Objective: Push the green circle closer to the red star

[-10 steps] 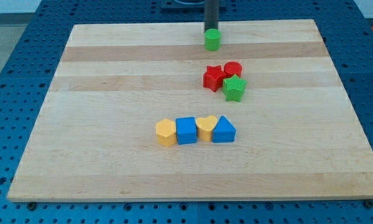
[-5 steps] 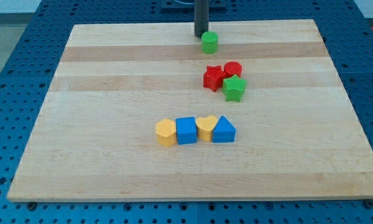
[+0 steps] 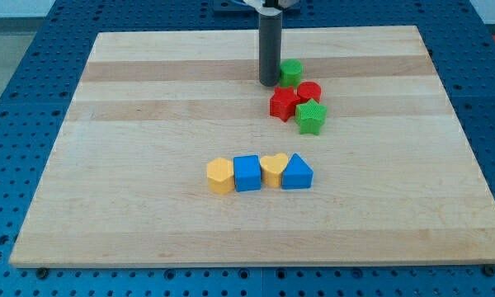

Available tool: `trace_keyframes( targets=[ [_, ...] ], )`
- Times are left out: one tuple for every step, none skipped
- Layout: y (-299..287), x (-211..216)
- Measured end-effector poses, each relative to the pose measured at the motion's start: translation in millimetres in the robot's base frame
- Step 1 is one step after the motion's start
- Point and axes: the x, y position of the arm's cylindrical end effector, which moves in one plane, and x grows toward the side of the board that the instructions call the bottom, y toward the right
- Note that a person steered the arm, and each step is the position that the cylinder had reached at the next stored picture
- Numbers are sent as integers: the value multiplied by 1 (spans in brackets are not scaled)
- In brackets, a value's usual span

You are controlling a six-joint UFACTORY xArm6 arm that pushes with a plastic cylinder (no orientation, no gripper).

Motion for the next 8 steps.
trace_keyframes(
  targets=[
    [0, -15],
    [21, -27],
    [40, -37],
    [58, -41],
    [68, -39],
    [62, -23],
    [62, -17],
    [61, -14]
  ],
)
